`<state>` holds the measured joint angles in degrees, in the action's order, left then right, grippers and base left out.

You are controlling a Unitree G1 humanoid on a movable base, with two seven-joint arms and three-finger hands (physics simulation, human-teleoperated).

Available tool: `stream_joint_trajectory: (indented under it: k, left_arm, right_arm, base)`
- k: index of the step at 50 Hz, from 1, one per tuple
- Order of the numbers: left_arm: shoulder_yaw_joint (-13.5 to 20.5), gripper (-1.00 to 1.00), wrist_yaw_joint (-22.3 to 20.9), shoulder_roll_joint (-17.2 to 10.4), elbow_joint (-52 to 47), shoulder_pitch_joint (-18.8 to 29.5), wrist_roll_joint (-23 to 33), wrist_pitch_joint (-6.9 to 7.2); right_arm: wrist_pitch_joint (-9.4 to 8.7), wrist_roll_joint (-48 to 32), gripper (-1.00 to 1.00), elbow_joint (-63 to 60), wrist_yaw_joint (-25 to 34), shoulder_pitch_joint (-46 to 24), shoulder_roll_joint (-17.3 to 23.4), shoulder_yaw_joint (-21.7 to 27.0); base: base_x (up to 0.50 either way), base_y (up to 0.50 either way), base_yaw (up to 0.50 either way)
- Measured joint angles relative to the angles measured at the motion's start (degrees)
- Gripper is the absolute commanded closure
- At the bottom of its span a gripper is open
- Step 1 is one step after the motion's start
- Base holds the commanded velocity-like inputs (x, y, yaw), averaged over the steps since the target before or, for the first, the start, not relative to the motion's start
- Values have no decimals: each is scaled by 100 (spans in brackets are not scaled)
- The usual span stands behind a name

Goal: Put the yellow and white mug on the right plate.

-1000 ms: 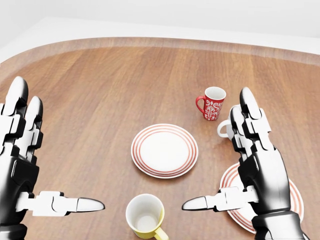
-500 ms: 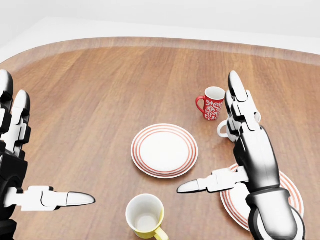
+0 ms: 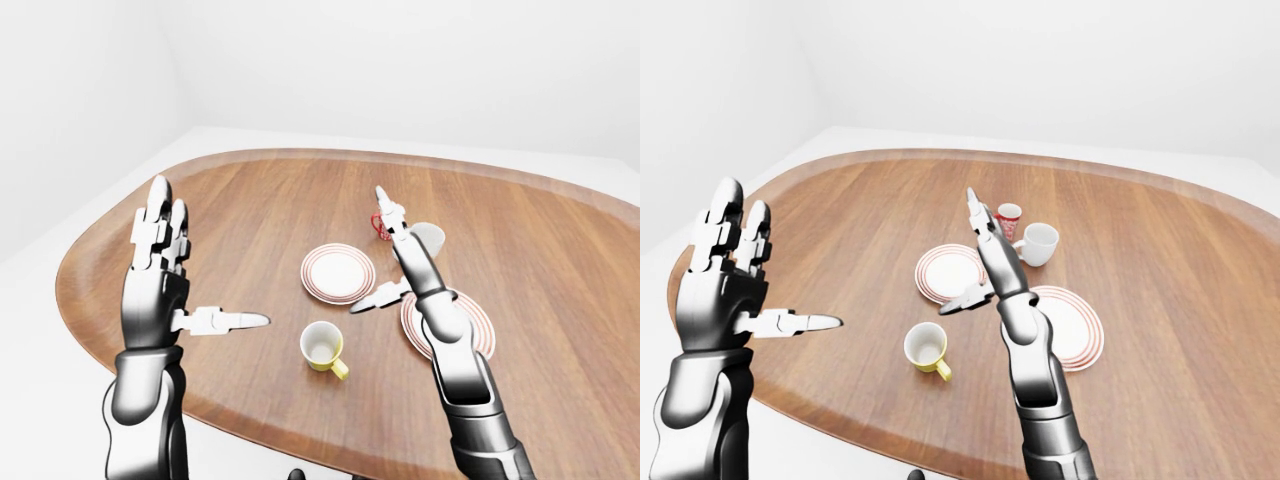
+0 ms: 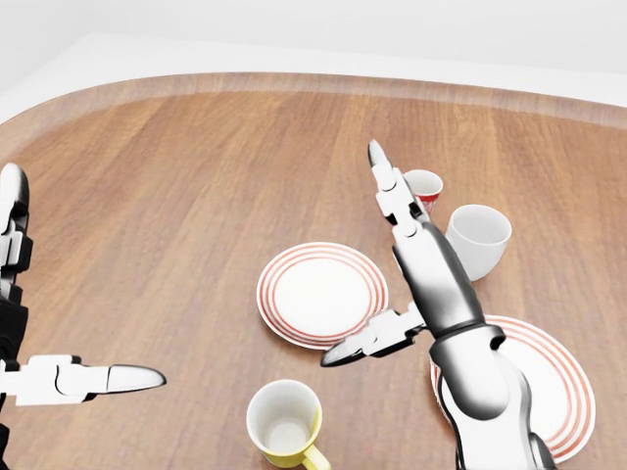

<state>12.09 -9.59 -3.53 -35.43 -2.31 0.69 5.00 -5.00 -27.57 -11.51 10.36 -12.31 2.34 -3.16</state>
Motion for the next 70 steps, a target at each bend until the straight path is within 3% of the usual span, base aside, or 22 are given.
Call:
stream_joint_trajectory:
  k: [24, 70]
  left_arm:
    - [270, -100, 14, -129, 70, 168, -152, 0]
    - [524, -100, 57, -309, 393, 336, -303, 0]
  right_arm:
    - [0, -1296, -100, 800, 323, -400, -333, -426]
    - [0, -1673, -100, 2390, -213, -286, -752, -891]
  base:
    - [0, 0, 0]
    - [0, 0, 0]
